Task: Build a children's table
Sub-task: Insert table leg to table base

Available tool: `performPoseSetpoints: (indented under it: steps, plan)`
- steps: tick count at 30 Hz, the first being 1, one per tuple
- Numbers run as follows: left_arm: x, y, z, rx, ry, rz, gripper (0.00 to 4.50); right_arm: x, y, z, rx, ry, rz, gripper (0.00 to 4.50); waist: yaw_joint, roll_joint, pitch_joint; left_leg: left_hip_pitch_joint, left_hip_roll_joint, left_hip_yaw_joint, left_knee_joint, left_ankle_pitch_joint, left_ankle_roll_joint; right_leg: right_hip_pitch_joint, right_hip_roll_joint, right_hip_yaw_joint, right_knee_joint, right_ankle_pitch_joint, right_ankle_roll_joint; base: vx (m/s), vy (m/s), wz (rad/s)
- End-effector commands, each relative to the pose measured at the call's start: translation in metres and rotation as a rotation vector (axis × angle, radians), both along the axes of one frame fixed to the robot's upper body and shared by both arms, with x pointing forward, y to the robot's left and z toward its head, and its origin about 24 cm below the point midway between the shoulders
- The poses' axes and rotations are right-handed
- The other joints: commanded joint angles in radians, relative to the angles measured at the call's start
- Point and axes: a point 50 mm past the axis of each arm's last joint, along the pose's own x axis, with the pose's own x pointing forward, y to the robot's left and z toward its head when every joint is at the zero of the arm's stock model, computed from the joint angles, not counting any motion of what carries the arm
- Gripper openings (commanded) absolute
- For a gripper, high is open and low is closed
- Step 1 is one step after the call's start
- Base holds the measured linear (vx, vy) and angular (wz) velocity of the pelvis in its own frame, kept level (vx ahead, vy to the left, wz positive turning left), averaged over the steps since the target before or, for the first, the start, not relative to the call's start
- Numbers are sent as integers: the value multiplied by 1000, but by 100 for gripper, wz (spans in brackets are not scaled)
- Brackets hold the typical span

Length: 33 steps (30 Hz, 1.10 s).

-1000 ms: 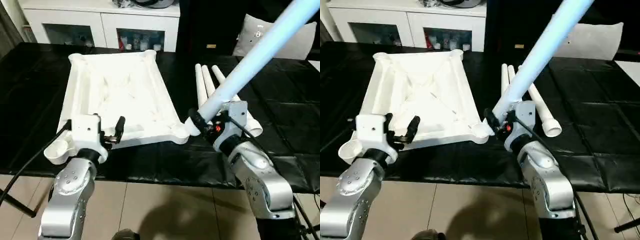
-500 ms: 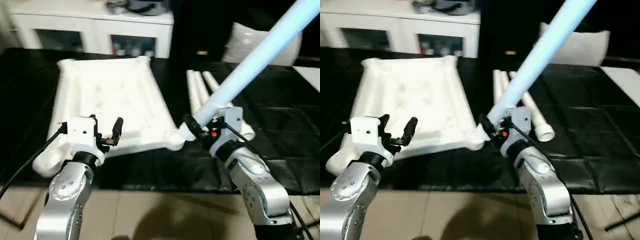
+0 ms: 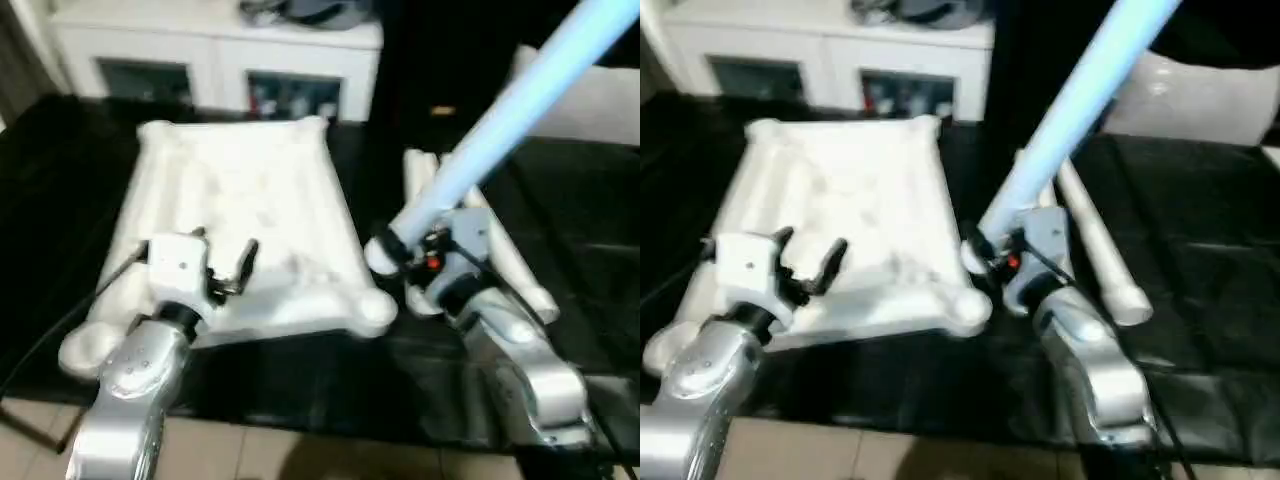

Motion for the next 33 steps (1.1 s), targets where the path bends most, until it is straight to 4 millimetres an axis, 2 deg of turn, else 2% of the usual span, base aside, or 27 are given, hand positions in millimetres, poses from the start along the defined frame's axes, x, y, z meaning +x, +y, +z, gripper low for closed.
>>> performPoseSetpoints:
  steps: [1,2,3,4,5,6,7,8,10,11,12,13,14,15,18,19,20,22,24,28,29,31,33]
  plan:
    - [1,-1,6,-1,-33,-17,395,2,0,9,14,-42,-8,189,26,-20,-54,-79,55,-35,18,46,26,134,-175,152,-154,-617,-88,55,-97,-1]
    - [1,-1,6,-2,-35,-19,395,2,0,10,12,-45,-9,189,28,-17,-50,-84,62,-40,1,98,1,129,-161,138,-140,-517,-107,55,-59,-9]
    - [0,-1,5,1,-31,-20,395,3,0,11,8,-52,-12,189,16,15,-50,-82,86,-34,-83,260,-56,95,-80,62,-91,-164,-142,0,0,0]
    - [0,-1,5,4,-28,-22,395,3,0,11,7,-57,-14,189,8,23,-48,-83,99,-32,-94,281,-50,77,-54,48,-77,-70,-128,0,0,0]
    - [0,-1,4,7,-29,-29,395,3,0,11,10,-57,-16,189,-7,36,-61,-63,116,-36,-87,334,-78,64,-36,38,-49,101,-140,0,0,0]
    - [0,-1,4,9,-30,-34,395,3,0,11,12,-57,-17,189,-13,32,-67,-58,117,-38,-83,359,-86,64,-34,36,-45,173,-154,0,0,0]
    - [0,-2,4,9,-30,-35,395,3,0,11,12,-56,-17,189,-19,33,-69,-61,116,-40,-84,349,-101,70,-37,33,-43,229,-183,0,0,0]
    - [0,-2,4,17,-31,-50,395,2,-3,9,14,-40,-37,189,-21,31,-67,-61,117,-37,-86,311,-105,68,-39,33,-48,216,-195,0,0,0]
    - [1,-3,3,31,-28,-63,395,2,-7,7,8,-21,-57,189,-26,30,-51,-63,123,-34,-106,58,-109,69,-50,36,-73,4,-215,0,0,0]
    - [1,-3,2,35,-27,-66,395,2,-8,6,5,-17,-61,189,-27,31,-47,-63,125,-35,-112,-6,-108,67,-52,37,-78,-64,-211,0,0,0]
    - [2,-3,1,48,-16,-82,395,1,-8,8,52,-10,-53,189,-31,29,-42,-60,126,-35,-116,-95,-103,64,-56,40,-90,-187,-195,-51,5,-1]
    - [3,-3,0,50,-16,-84,395,1,-8,8,53,-10,-54,189,-33,28,-40,-58,125,-35,-118,-152,-97,56,-60,44,-100,-285,-175,-51,5,-1]
    - [4,-4,-1,68,-6,-111,395,2,-9,9,62,-7,-59,189,-37,23,-38,-58,125,-34,-120,-173,-94,53,-60,44,-104,-327,-164,-51,-13,1]
    - [5,-5,-2,76,7,-131,395,2,-10,9,60,-9,-63,189,-40,22,-39,-54,124,-30,-120,-203,-94,43,-61,45,-113,-409,-136,0,0,0]
    - [7,-9,-4,120,40,-219,395,5,-11,13,60,-72,-80,189,-41,18,-42,-58,124,-26,-122,-185,-90,40,-63,46,-115,-431,-114,0,0,0]
    - [7,-11,-5,125,59,-265,395,5,-12,10,39,-42,-76,189,-41,14,-44,-64,125,-26,-123,-156,-87,44,-63,47,-112,-410,-112,0,0,0]
    - [6,-13,-5,129,69,-296,395,5,-12,8,30,-19,-70,189,-40,16,-44,-64,125,-25,-123,-142,-86,44,-61,47,-111,-396,-115,0,0,0]
    - [5,-17,-7,145,94,-368,395,5,-13,8,26,-29,-76,189,-41,16,-46,-64,125,-21,-121,-110,-82,43,-58,47,-105,-335,-132,0,0,0]
    - [4,-19,-8,149,112,-431,423,5,-12,8,25,-28,-62,189,-39,16,-49,-65,124,-19,-119,-77,-76,46,-57,47,-101,-279,-149,0,0,0]
    - [2,-28,-8,129,165,-581,444,3,-13,8,16,-23,-25,189,-36,18,-53,-63,123,-14,-114,0,-62,51,-56,45,-91,-166,-189,0,0,0]
    - [2,-28,-9,134,168,-585,444,3,-13,8,15,-23,-25,189,-36,17,-52,-64,123,-13,-114,2,-60,51,-55,44,-91,-161,-193,0,0,0]
    - [8,-29,-12,199,200,-603,444,3,-14,7,7,-27,-24,189,-36,26,-51,-63,122,-14,-115,-7,-62,52,-53,43,-92,-173,-196,0,0,0]
    - [11,-28,-14,232,237,-616,444,3,-15,8,7,-28,-25,189,-38,24,-50,-63,123,-14,-117,-26,-68,54,-54,44,-95,-203,-190,0,0,0]
